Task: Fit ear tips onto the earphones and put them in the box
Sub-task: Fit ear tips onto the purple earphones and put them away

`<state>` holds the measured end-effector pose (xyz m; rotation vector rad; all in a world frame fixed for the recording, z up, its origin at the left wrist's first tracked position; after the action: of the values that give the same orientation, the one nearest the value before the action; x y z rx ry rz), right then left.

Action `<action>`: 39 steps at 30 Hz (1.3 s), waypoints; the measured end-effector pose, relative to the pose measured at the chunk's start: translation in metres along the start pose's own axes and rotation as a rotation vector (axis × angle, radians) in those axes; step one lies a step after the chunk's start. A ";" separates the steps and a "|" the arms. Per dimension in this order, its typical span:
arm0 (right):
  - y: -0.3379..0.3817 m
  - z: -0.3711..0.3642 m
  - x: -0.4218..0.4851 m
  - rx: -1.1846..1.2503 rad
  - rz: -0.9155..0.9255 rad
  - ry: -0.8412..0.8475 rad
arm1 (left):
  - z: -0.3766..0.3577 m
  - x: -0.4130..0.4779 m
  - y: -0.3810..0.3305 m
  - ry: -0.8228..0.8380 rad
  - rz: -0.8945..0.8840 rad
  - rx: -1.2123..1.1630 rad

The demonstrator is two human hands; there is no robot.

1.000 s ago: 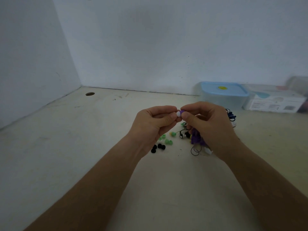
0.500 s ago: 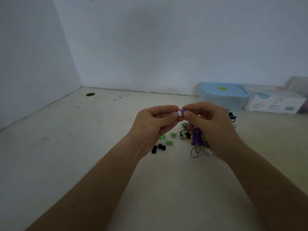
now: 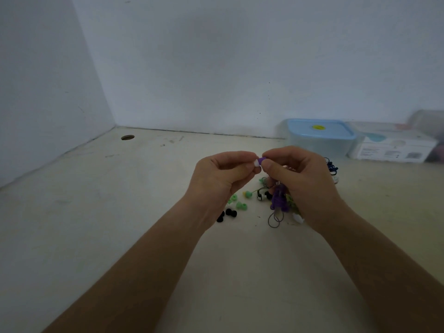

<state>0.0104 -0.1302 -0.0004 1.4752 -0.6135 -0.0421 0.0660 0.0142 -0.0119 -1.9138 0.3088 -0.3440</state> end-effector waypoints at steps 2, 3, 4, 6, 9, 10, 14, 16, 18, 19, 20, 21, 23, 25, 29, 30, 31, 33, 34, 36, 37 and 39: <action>0.002 0.001 0.000 -0.012 0.021 -0.012 | -0.001 0.000 0.000 -0.001 0.018 -0.011; 0.003 0.001 0.000 -0.017 0.029 -0.014 | -0.001 0.000 0.001 0.000 0.028 -0.023; 0.003 0.001 -0.001 -0.019 0.033 -0.013 | -0.001 0.000 0.001 0.000 0.034 -0.032; 0.003 0.001 -0.001 -0.010 0.029 -0.013 | -0.001 0.000 0.000 -0.007 0.034 -0.051; 0.002 0.000 -0.001 0.033 0.007 -0.001 | -0.003 0.000 0.001 0.004 0.051 -0.111; 0.003 0.000 0.000 0.041 0.003 0.006 | -0.003 0.000 0.002 0.010 0.058 -0.126; 0.003 -0.001 -0.001 0.037 -0.002 0.017 | -0.004 0.000 0.003 0.019 0.066 -0.139; 0.003 -0.001 -0.001 0.030 -0.001 0.016 | -0.004 0.000 0.003 0.021 0.063 -0.131; 0.004 -0.001 -0.001 0.023 0.006 0.018 | -0.004 0.000 0.003 0.025 0.056 -0.121; 0.004 -0.001 -0.001 0.021 0.009 0.017 | -0.003 0.000 0.003 0.026 0.054 -0.117; 0.004 -0.001 -0.001 0.019 0.014 0.014 | -0.003 0.000 0.002 0.028 0.053 -0.113; 0.005 0.000 0.000 0.011 0.021 0.011 | -0.003 0.000 0.002 0.028 0.052 -0.106; 0.006 0.000 0.000 -0.012 0.037 0.007 | -0.003 0.000 0.002 0.031 0.057 -0.091; 0.006 0.001 0.001 -0.029 0.045 0.003 | -0.002 -0.001 0.002 0.033 0.061 -0.076; 0.006 0.002 0.001 -0.047 0.040 0.023 | -0.001 -0.001 -0.001 0.031 0.060 -0.038; 0.006 0.001 0.001 -0.043 0.034 0.036 | -0.001 -0.001 -0.002 0.036 0.057 -0.029; 0.007 0.001 0.001 -0.033 0.028 0.049 | -0.001 -0.001 -0.003 0.043 0.049 -0.016; 0.007 0.000 0.001 -0.017 0.020 0.068 | -0.002 -0.001 -0.005 0.060 0.033 0.006; 0.007 -0.001 0.001 -0.012 0.016 0.076 | -0.002 -0.001 -0.006 0.066 0.028 0.014; 0.006 -0.002 0.001 0.006 0.004 0.099 | -0.002 0.000 -0.006 0.075 0.022 0.017; 0.005 -0.002 0.001 0.022 -0.004 0.113 | -0.002 0.000 -0.006 0.081 0.022 0.014; 0.004 -0.004 0.001 0.054 -0.021 0.141 | -0.001 0.001 -0.006 0.104 0.024 0.004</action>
<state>0.0111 -0.1266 0.0042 1.5231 -0.4876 0.0626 0.0673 0.0149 -0.0059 -1.8903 0.3989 -0.4285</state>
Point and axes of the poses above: each hand's wrist, its own x-axis towards the middle knuckle, its own z-axis out of the back of the hand, y = z × x, the point moved 8 cm from there along x, towards the middle knuckle, and after that the axes turned 4 degrees about -y, right-handed, at the moved point
